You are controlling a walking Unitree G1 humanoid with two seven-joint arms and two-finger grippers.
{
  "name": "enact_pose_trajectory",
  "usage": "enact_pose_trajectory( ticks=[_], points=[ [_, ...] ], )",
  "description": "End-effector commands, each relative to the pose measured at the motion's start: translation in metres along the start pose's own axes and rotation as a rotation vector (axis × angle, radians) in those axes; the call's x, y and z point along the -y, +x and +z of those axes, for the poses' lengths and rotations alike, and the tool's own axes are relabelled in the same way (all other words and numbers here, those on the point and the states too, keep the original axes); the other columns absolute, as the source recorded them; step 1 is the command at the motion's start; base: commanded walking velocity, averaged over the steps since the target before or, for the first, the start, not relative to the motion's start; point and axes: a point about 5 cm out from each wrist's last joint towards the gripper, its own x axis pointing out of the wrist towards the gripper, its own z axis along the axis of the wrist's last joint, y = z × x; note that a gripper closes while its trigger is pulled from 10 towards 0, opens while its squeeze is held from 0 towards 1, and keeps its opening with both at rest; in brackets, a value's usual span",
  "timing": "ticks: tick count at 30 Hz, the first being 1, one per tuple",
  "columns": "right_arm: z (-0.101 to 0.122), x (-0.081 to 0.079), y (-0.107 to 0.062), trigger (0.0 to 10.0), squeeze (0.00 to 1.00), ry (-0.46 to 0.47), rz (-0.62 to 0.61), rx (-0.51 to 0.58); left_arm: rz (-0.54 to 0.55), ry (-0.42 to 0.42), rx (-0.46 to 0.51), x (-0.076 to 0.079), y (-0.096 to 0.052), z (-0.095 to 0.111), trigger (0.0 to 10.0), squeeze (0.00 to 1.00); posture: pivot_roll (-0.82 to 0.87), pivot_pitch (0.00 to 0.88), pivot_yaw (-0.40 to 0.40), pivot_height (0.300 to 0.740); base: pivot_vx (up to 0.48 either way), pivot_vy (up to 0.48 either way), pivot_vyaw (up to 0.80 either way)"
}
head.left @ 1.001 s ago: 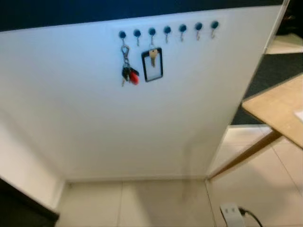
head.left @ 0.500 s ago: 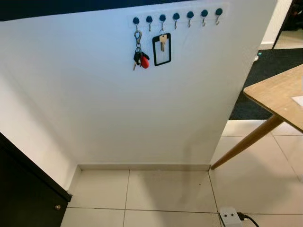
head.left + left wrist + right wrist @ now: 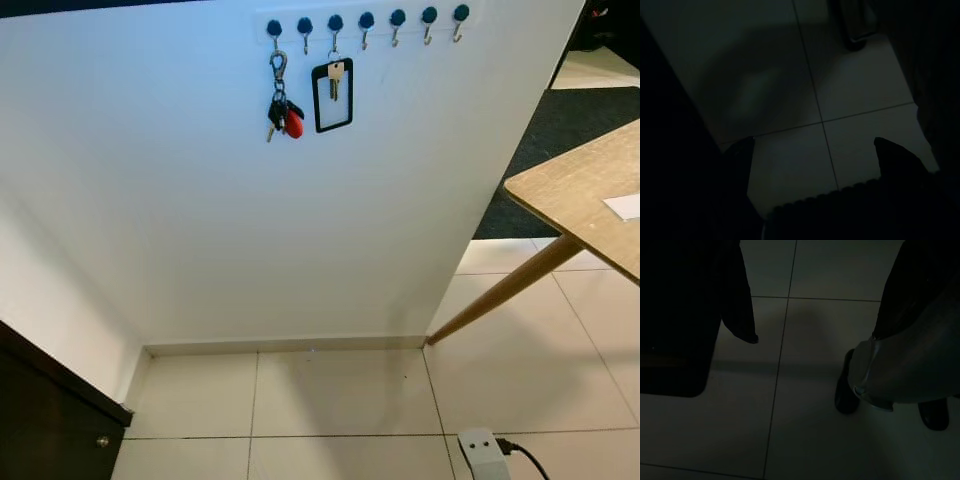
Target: Hang keys on a hook
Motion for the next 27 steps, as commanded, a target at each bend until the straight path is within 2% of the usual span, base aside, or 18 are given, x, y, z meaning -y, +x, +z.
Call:
enact_pose_trajectory(
  ticks=[1,5,25,26,27],
  points=[
    [-0.0044,0.001,-0.0005,10.0,0.0,-0.009,0.0,-0.013,0.013,0.007,0.115,-0.0044,-0.0005,0.0305,10.0,0.0,-0.1,0.04,0.063,0.74,0.0,-0.48,0.0],
    [-0.005,0.0009,-0.0005,10.0,0.0,-0.011,0.001,-0.015,0.023,-0.015,0.117,-0.0045,-0.0004,0.0297,10.0,0.0,-0.1,0.048,0.061,0.74,0.0,-0.12,0.0],
    [-0.0088,-0.0019,-0.0006,10.0,0.0,0.024,0.003,-0.025,0.043,-0.003,0.111,-0.0076,-0.0011,0.028,10.0,0.0,-0.11,0.044,0.071,0.74,0.0,0.0,0.0],
    [-0.0092,-0.0029,-0.0005,10.0,0.0,0.025,0.003,-0.025,0.049,-0.019,0.112,-0.0087,-0.0014,0.0267,10.0,0.0,-0.11,0.043,0.072,0.74,0.0,0.0,0.0],
    [-0.0091,-0.0037,-0.0004,10.0,0.0,0.027,0.004,-0.024,0.063,-0.071,0.118,-0.01,-0.0017,0.0241,10.0,0.0,-0.11,0.041,0.072,0.74,0.0,0.0,0.0]
  ],
)
